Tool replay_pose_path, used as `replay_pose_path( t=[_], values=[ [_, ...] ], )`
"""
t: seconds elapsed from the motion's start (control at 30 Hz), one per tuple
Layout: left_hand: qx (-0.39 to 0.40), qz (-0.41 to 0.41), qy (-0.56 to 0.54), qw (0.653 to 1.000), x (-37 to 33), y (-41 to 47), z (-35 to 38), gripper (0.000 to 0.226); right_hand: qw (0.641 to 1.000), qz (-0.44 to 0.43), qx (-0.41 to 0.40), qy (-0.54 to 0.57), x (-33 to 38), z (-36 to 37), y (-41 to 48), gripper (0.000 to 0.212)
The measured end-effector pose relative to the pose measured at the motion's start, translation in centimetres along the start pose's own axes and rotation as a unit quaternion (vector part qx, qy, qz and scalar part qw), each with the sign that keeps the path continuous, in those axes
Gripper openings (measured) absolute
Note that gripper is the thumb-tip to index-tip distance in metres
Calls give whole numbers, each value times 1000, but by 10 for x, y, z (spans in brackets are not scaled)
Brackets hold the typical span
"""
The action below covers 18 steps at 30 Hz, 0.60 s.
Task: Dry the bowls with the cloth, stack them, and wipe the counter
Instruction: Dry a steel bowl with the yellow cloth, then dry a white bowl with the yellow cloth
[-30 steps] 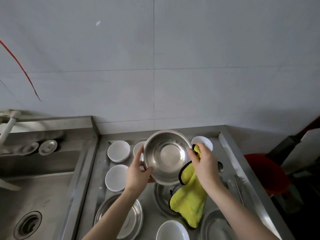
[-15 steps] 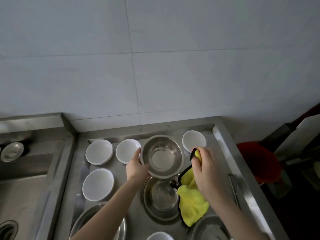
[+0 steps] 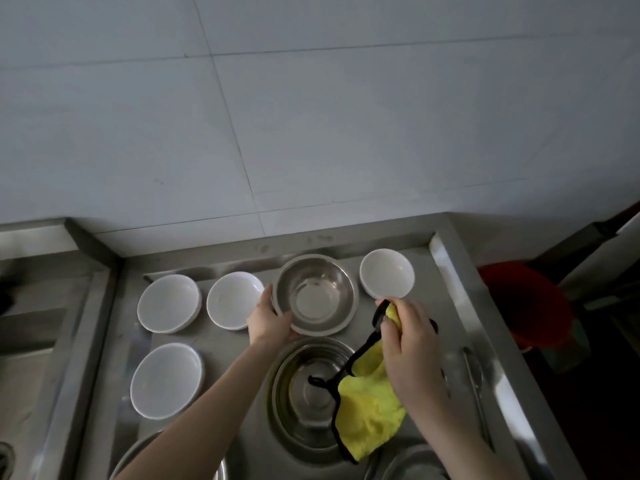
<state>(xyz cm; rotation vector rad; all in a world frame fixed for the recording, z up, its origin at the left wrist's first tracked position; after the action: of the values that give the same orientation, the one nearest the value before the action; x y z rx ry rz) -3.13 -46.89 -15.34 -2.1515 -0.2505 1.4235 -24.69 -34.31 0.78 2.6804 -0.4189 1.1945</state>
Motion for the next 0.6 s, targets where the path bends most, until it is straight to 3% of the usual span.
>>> replay_pose_path(
  t=[0.17, 0.33, 0.6],
  values=[
    [-15, 2, 20, 1000, -2, 6, 3, 73, 1000, 11, 0, 9, -9, 3, 10, 19],
    [19, -11, 43, 999, -10, 5, 11, 80, 1000, 7, 6, 13, -13, 6, 12, 28],
    [53, 0, 112, 992, -28, -12, 15, 77, 1000, -5, 12, 13, -9, -3, 5, 16]
  ],
)
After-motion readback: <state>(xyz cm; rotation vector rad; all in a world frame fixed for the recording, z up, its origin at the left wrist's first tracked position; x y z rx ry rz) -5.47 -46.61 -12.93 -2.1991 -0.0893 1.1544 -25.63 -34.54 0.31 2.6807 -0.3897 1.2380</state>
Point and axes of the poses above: each hand's wrist, its own y-axis towards the middle knuckle, its own z-axis out of the palm, x = y × z, the point moved 9 cm from there along y, towards the middle knuckle, and after that the axes turned 10 degrees about x, right-handed, at the moved point
